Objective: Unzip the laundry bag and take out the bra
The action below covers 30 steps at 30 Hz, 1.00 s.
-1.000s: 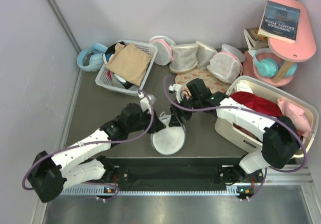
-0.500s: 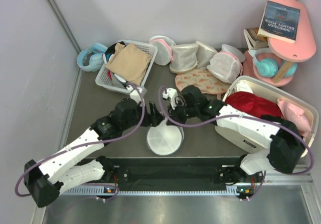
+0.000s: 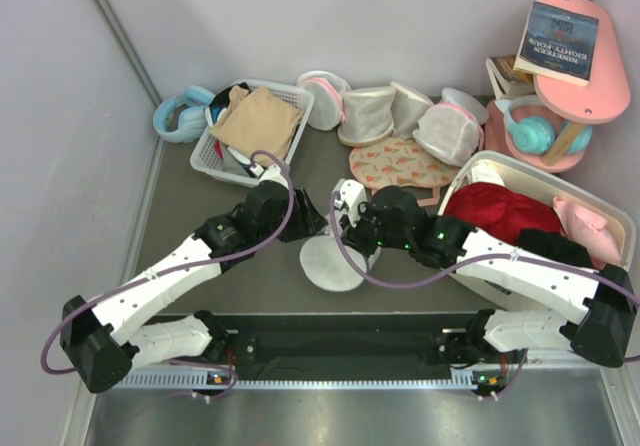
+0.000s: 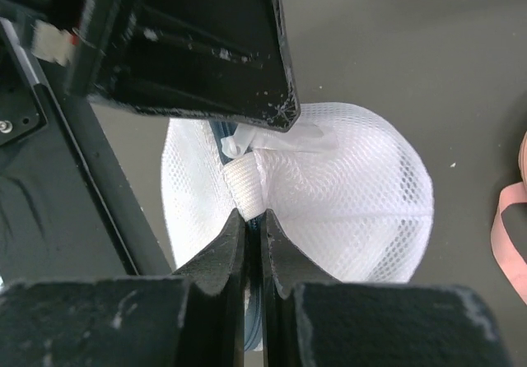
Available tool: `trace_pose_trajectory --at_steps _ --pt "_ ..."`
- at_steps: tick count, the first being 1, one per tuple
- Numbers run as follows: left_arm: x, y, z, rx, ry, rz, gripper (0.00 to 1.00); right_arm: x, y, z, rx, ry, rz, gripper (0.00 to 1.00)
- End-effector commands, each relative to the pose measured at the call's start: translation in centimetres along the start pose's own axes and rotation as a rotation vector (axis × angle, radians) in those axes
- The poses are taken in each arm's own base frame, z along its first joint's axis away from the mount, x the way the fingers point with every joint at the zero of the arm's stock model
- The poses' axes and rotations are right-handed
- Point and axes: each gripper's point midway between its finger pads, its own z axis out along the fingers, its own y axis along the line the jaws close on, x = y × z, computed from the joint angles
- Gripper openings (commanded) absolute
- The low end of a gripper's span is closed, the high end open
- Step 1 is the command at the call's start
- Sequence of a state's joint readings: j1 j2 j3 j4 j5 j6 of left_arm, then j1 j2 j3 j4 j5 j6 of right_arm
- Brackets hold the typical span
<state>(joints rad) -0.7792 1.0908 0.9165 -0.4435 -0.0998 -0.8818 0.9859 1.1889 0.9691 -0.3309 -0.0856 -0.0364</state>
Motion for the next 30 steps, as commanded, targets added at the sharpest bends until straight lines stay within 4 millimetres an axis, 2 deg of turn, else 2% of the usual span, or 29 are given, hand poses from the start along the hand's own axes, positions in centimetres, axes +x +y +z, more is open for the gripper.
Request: trace_pose_trajectory --at_steps 1,5,9,12,18,25,30 --pt "-1.1 -2.4 -1.3 0.084 -0.022 -0.047 0.53 -1.4 0.2 0.2 0.027 -0.045 -0.025 0.00" --pt "-0.8 -2.2 -1.4 0.075 -0.022 -0.091 0.52 -1.0 0.3 0.6 0.029 -0.030 -0.024 0.00" --pt "-2.0 -2.6 -2.4 0.094 -0.084 -0.097 0.52 -0.6 0.2 0.9 0.035 -0.013 -0.022 0.00" --pt "-1.5 -3.0 -2.1 0.112 -0.050 -0.093 0.52 -0.4 0.4 1.1 0.031 -0.008 -0.020 0.00" --pt "-0.3 -2.8 -1.5 0.102 0.000 -0.094 0.40 -0.4 0.3 1.2 0.040 -0.008 -0.009 0.00" --pt "0.2 -3.4 -1.2 0.134 0.021 -0.095 0.37 -0.2 0.3 1.4 0.041 -0.009 0.005 0.00" --pt "0.9 -2.6 -0.9 0.093 0.049 -0.104 0.36 -0.2 0.3 1.3 0.042 -0.012 0.004 0.00"
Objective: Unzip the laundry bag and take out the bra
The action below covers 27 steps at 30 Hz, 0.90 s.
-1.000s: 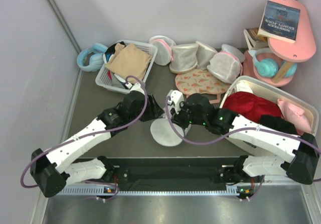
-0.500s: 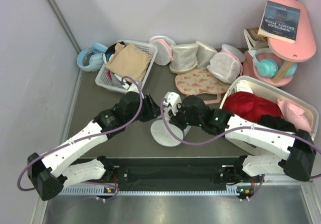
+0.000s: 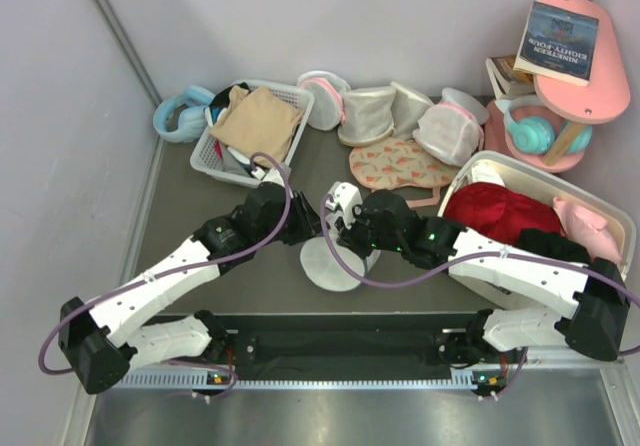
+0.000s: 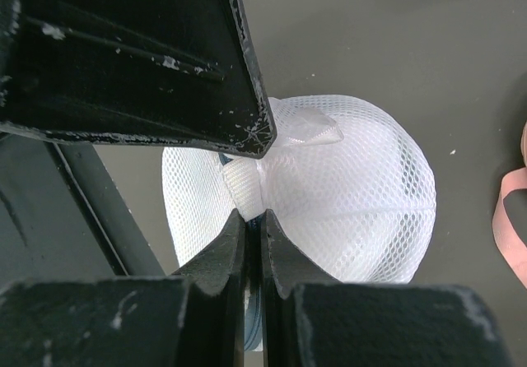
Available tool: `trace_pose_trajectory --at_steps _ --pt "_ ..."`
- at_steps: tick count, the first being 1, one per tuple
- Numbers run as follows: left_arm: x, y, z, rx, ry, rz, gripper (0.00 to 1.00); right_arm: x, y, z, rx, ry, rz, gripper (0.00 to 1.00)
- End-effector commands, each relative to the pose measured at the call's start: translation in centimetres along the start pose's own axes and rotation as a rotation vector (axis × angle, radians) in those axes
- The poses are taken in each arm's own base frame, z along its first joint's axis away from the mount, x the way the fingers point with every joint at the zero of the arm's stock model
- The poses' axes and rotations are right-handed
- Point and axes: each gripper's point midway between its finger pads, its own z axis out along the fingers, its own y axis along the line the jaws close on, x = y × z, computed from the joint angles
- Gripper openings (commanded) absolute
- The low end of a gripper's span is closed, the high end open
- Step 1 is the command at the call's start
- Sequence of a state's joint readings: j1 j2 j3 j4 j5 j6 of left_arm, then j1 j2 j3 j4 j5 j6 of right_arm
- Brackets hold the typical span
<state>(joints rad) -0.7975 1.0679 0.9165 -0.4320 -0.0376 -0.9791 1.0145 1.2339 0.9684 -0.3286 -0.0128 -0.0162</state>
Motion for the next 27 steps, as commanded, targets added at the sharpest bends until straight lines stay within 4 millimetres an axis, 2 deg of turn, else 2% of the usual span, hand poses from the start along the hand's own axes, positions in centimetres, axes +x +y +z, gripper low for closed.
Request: trace_pose_trajectory --at_steps 1,6,9,14,21,27 --pt "0.1 -0.4 0.1 0.011 0.004 -0.016 0.35 -1.6 0.5 0.0 -0.006 -0.063 -0.002 0.00" --pt "0.2 -0.4 0.2 0.011 0.002 -0.027 0.35 -1.6 0.5 0.0 -0.005 -0.065 -0.001 0.00" --pt "0.3 -0.2 0.5 0.024 -0.004 -0.038 0.31 -1.6 0.5 0.0 -0.005 -0.066 -0.001 0.00" --pt "0.0 -0.4 0.4 0.043 -0.031 -0.066 0.15 -1.4 0.2 -0.1 0.017 -0.065 0.028 0.00" --pt "0.1 0.0 0.2 0.048 -0.044 -0.077 0.00 -1.1 0.1 -0.1 0.025 -0.064 0.041 0.00" --pt "-0.6 0.5 -0.7 0.039 -0.094 -0.086 0.00 -0.7 -0.6 -0.3 0.073 -0.053 0.073 0.00"
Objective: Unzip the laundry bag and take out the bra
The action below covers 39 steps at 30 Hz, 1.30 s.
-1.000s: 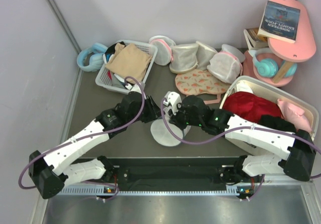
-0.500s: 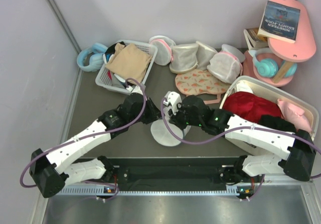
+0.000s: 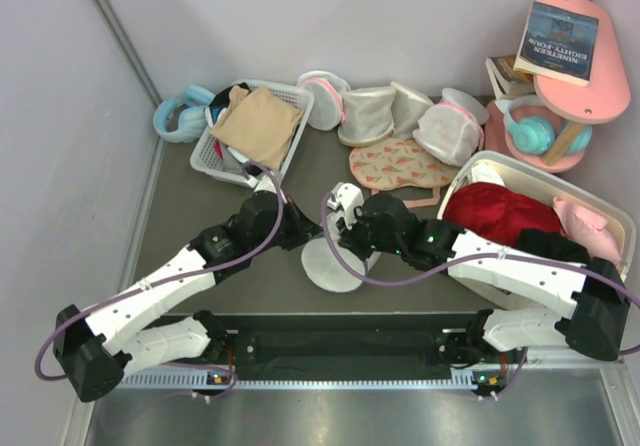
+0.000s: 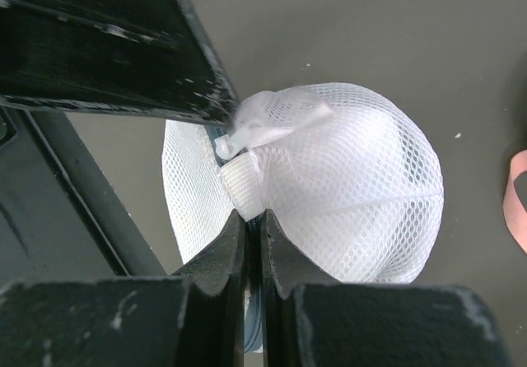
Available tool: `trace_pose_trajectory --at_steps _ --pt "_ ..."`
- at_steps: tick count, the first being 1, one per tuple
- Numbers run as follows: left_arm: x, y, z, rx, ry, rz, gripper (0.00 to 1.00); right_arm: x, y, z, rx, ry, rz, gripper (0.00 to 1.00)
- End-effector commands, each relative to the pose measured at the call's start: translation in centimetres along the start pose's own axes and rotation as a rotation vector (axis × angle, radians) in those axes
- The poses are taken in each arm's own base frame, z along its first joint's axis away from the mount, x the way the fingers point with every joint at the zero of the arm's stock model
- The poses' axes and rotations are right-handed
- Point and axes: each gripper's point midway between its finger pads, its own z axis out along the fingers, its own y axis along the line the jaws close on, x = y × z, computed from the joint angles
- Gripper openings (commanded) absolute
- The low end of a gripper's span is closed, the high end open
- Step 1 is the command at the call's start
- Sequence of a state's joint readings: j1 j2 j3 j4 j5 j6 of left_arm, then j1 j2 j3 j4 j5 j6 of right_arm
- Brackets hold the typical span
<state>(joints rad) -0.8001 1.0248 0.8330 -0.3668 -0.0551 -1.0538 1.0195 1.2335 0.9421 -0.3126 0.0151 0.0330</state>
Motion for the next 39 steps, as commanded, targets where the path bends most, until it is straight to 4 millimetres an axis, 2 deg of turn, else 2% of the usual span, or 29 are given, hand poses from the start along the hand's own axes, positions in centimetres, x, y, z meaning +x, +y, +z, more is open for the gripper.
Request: trace_pose_trajectory --at_steps 1,8,13,14,17,22,24,32,39 --pt "-1.3 -0.4 -1.1 0.029 -0.078 -0.010 0.00 -1.5 -0.7 -0.6 0.065 -0.064 0.042 0.00" --pt "-1.2 0.2 -1.6 0.039 -0.095 0.001 0.00 -1.0 -1.0 -0.4 0.083 -0.048 0.062 0.00" --pt "-1.0 -1.2 -0.9 0.107 -0.082 0.010 0.00 -1.2 -0.7 -0.5 0.065 -0.062 0.061 0.00" --pt "-0.8 -1.6 -0.8 0.124 -0.065 0.019 0.13 -1.1 -0.6 -0.4 0.061 -0.058 0.060 0.00" --pt "-0.7 -2.3 0.2 0.132 -0.042 0.071 0.25 -1.1 -0.4 -0.3 0.050 -0.060 0.062 0.00" --pt "-1.6 -3.2 0.7 0.126 -0.056 0.157 0.34 -1.2 -0.3 -0.3 0.043 -0.061 0.065 0.00" --pt "-1.4 -2.8 1.1 0.105 -0.046 0.180 0.37 -1.2 -0.3 -0.4 0.045 -0.061 0.064 0.00" --pt "-1.8 -3.0 1.3 0.099 -0.055 0.204 0.39 -0.9 -0.1 -0.1 0.035 -0.053 0.065 0.00" --pt "-0.9 -2.6 2.1 0.095 -0.010 0.216 0.38 -0.8 -0.1 -0.1 0.034 -0.050 0.061 0.00"
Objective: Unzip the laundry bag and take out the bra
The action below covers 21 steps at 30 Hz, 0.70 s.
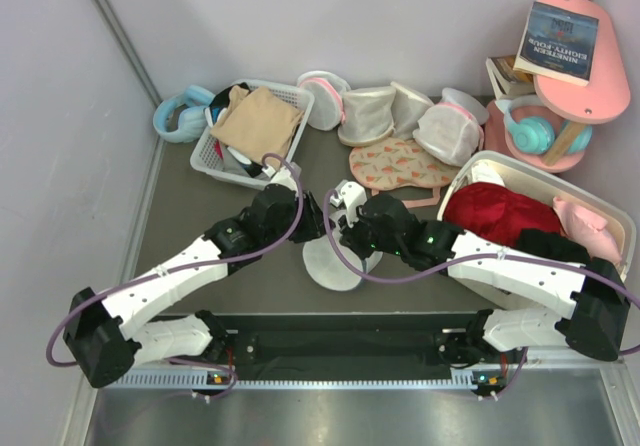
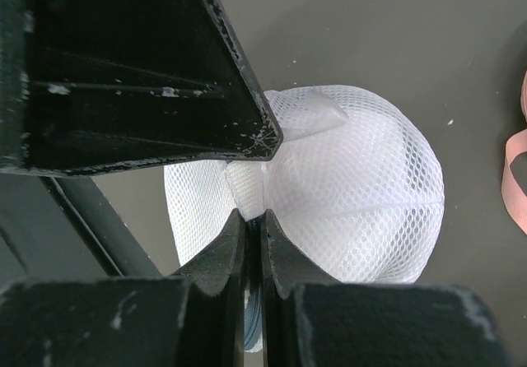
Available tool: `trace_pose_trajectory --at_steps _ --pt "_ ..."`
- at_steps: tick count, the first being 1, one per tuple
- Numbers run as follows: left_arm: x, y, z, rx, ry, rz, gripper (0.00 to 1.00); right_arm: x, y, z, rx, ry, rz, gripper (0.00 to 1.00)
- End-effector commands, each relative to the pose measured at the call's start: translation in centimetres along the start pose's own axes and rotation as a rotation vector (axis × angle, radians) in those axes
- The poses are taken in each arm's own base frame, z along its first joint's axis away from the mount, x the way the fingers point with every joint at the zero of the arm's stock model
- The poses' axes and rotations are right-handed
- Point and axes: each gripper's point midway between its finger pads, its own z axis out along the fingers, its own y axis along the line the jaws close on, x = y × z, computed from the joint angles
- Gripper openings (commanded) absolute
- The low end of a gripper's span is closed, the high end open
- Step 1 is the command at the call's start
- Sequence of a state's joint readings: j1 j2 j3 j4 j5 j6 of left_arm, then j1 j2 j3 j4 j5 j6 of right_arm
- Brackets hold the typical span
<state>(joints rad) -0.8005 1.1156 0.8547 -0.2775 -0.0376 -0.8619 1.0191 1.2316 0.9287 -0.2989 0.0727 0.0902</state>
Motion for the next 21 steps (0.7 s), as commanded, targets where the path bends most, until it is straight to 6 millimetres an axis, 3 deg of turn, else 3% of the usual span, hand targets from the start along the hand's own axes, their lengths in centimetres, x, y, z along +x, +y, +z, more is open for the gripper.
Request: trace_pose_trajectory --at_steps 1,8,21 --pt "-1.1 -2.2 0.1 0.073 -0.021 0.028 0.38 -1.1 0.7 -0.3 -0.024 -0.046 0.006 0.00" --pt "-0.9 -2.9 -0.1 0.108 -0.005 0.031 0.31 -1.0 0.3 -0.2 -0.003 -0.044 0.013 0.00" --pt "-0.5 -2.1 -1.1 0.103 -0.021 0.002 0.10 -0.5 -0.5 0.0 0.047 -0.023 0.023 0.00"
